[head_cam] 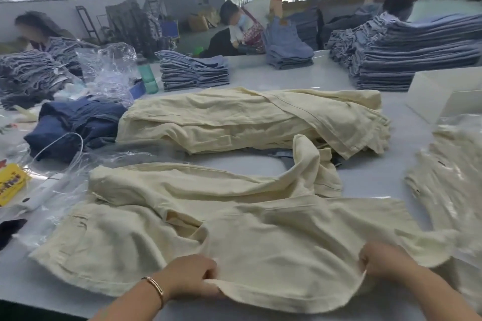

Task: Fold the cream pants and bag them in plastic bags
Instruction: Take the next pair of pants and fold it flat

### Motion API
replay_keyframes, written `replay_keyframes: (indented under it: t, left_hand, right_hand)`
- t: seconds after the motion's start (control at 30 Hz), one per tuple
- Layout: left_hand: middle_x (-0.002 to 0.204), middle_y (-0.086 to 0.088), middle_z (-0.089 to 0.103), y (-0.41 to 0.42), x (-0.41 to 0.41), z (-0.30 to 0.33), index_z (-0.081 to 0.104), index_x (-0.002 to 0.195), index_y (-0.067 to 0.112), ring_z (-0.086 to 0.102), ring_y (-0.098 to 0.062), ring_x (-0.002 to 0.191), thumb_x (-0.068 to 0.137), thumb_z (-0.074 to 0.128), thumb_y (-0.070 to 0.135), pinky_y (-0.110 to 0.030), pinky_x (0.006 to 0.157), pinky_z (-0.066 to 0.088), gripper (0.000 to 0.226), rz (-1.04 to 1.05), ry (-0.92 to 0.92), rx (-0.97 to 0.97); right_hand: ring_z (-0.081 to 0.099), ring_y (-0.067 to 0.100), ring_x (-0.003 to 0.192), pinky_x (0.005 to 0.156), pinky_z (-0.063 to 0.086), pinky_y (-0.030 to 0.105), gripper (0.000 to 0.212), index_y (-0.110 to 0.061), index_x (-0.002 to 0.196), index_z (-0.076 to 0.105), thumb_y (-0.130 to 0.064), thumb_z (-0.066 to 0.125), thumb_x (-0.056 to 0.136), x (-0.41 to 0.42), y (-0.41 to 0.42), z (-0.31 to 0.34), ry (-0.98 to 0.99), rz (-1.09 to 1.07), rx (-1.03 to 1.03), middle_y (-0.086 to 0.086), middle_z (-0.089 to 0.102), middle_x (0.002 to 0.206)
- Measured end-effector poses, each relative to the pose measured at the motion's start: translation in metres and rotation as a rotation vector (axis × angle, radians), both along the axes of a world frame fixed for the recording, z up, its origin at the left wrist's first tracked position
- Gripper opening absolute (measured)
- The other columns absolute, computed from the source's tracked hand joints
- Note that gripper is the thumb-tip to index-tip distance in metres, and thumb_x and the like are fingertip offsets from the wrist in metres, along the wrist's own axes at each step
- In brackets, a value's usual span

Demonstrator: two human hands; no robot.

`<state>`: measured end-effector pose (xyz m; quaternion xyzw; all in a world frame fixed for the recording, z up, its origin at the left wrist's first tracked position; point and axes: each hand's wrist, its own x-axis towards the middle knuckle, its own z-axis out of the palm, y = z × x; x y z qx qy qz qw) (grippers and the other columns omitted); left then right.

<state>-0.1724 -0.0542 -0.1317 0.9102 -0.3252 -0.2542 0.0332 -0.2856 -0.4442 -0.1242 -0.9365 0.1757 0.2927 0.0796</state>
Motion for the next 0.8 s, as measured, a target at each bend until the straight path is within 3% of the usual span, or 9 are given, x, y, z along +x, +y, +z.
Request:
replay_keyframes:
  t: [0.1, 0.17, 0.3, 0.4, 0.47, 0.53, 0.67, 0.73, 0.8]
  left_hand:
    - [0.053, 0.007, 0.038, -0.019, 0.006, 0.008, 0.048, 0.06, 0.013, 0.036, -0.007, 0.053, 0.059, 0.056, 0.083, -0.032, 0.057, 0.028, 0.071, 0.099, 0.229, -0.046]
    - [0.054, 0.009, 0.054, -0.039, 0.007, 0.012, 0.056, 0.057, 0.017, 0.048, -0.004, 0.054, 0.064, 0.043, 0.091, -0.027, 0.059, 0.037, 0.075, 0.119, 0.145, -0.14]
    - [0.117, 0.019, 0.059, -0.076, 0.004, 0.0, 0.065, 0.111, 0.033, 0.048, -0.005, 0.117, 0.079, 0.025, 0.081, -0.019, 0.094, 0.035, 0.07, 0.101, -0.363, -0.3]
    - [0.161, -0.001, -0.006, -0.088, -0.016, -0.026, 0.006, 0.152, 0.038, -0.003, -0.025, 0.149, 0.077, 0.028, 0.083, -0.04, 0.117, -0.007, 0.091, 0.004, -0.373, 0.0]
    - [0.159, -0.018, 0.002, -0.09, -0.033, -0.035, 0.013, 0.152, 0.034, 0.003, -0.038, 0.147, 0.071, 0.023, 0.087, -0.038, 0.11, -0.023, 0.098, -0.01, -0.454, -0.028]
    - [0.144, -0.026, 0.041, -0.087, -0.047, -0.034, 0.045, 0.142, 0.027, 0.015, -0.035, 0.145, 0.067, 0.027, 0.087, -0.036, 0.113, -0.015, 0.097, -0.01, -0.399, -0.063]
    - [0.134, -0.012, 0.048, -0.08, -0.046, -0.039, 0.043, 0.133, 0.03, -0.008, -0.03, 0.147, 0.064, 0.028, 0.091, -0.046, 0.114, -0.007, 0.093, -0.111, -0.507, -0.039]
    - [0.128, -0.015, 0.06, -0.082, -0.037, -0.037, 0.047, 0.13, 0.033, 0.022, -0.035, 0.14, 0.065, 0.025, 0.091, -0.058, 0.111, 0.018, 0.09, -0.102, -0.519, -0.013]
    - [0.13, -0.007, 0.061, -0.083, -0.025, -0.026, 0.056, 0.13, 0.034, 0.051, -0.03, 0.124, 0.076, 0.021, 0.083, -0.05, 0.095, 0.047, 0.08, -0.084, -0.47, -0.046]
  right_hand:
    - [0.066, 0.017, 0.053, 0.058, 0.05, 0.022, 0.013, -0.004, 0.072, 0.062, -0.013, 0.059, 0.08, 0.013, 0.004, 0.026, 0.285, -0.245, 0.4, 0.009, 0.07, 0.061]
    - [0.063, 0.019, 0.048, 0.057, 0.05, 0.025, 0.026, -0.003, 0.077, 0.058, -0.027, 0.056, 0.086, 0.013, 0.002, 0.03, 0.235, -0.333, 0.363, 0.008, 0.066, 0.052]
    - [0.059, 0.024, 0.101, 0.076, 0.045, 0.032, 0.03, -0.016, 0.109, 0.056, -0.038, 0.043, 0.093, 0.011, 0.0, 0.007, -0.647, -0.41, -0.136, 0.007, 0.066, 0.11]
    - [0.008, 0.023, 0.146, 0.115, 0.01, 0.044, 0.062, -0.035, 0.15, 0.014, -0.059, 0.028, 0.095, 0.006, 0.004, -0.024, -0.6, -0.191, -0.182, 0.002, 0.014, 0.159]
    - [-0.017, 0.023, 0.146, 0.114, -0.009, 0.052, 0.069, -0.044, 0.149, -0.008, -0.07, 0.018, 0.09, 0.0, 0.007, -0.051, -0.444, -0.17, -0.105, -0.002, -0.013, 0.16]
    - [-0.022, 0.024, 0.145, 0.112, -0.012, 0.057, 0.072, -0.045, 0.147, -0.013, -0.074, 0.013, 0.087, -0.007, 0.004, -0.072, -0.387, -0.188, -0.095, 0.001, -0.019, 0.159]
    - [-0.003, 0.031, 0.146, 0.11, -0.005, 0.059, 0.075, -0.042, 0.149, -0.01, -0.076, 0.013, 0.085, 0.013, 0.0, -0.067, -0.328, -0.279, -0.169, 0.011, -0.005, 0.16]
    - [0.028, 0.03, 0.135, 0.109, 0.013, 0.053, 0.073, -0.034, 0.152, 0.0, -0.069, 0.016, 0.09, 0.039, -0.001, -0.051, -0.435, -0.339, -0.267, 0.014, 0.025, 0.15]
    - [0.045, 0.027, 0.12, 0.099, 0.029, 0.045, 0.064, -0.022, 0.15, 0.019, -0.057, 0.025, 0.096, 0.068, -0.005, -0.035, -0.636, -0.415, -0.274, 0.01, 0.042, 0.135]
